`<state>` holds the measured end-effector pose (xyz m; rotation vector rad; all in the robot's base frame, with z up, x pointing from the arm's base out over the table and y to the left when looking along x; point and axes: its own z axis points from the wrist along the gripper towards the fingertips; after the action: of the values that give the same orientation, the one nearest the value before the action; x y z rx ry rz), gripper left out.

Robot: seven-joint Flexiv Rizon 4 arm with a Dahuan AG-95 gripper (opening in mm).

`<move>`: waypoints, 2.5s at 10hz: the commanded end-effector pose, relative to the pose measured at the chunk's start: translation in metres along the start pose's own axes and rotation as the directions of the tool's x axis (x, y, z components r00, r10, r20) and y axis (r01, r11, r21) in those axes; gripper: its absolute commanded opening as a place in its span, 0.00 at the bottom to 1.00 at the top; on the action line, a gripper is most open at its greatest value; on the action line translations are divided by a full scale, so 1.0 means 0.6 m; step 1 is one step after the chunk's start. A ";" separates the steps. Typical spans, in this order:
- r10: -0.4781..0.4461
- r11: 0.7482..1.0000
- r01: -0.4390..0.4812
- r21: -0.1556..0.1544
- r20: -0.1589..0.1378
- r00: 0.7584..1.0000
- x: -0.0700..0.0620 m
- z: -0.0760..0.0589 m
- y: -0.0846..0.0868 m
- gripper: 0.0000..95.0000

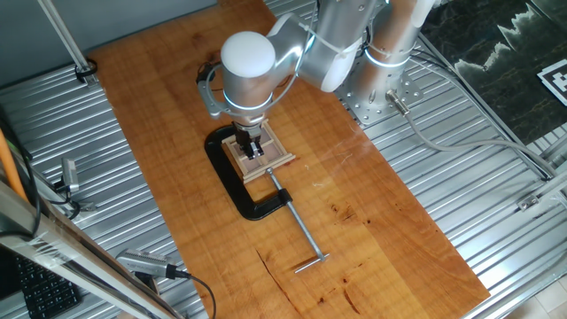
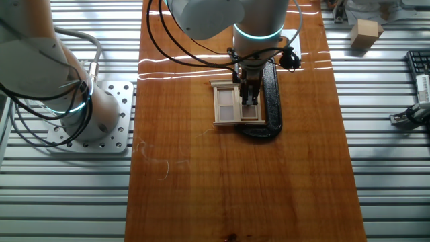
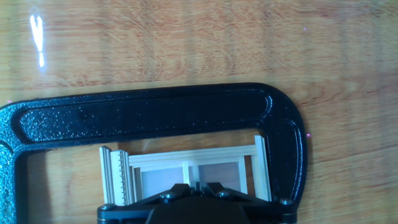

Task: Open a sliding window

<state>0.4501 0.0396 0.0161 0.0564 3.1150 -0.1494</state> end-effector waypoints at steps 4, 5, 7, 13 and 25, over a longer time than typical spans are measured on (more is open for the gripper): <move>0.007 1.000 -0.007 -0.004 0.000 1.000 0.000 0.003 0.005 0.00; 0.006 1.000 -0.006 -0.004 0.000 1.000 0.000 0.003 0.005 0.00; 0.005 1.000 -0.005 -0.005 -0.001 1.000 0.000 0.003 0.006 0.00; -0.002 1.000 0.002 -0.004 -0.001 1.000 0.001 0.002 0.010 0.00; 0.004 1.000 -0.004 -0.006 0.002 1.000 0.003 0.002 0.022 0.00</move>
<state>0.4492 0.0522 0.0157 0.0615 3.1109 -0.1451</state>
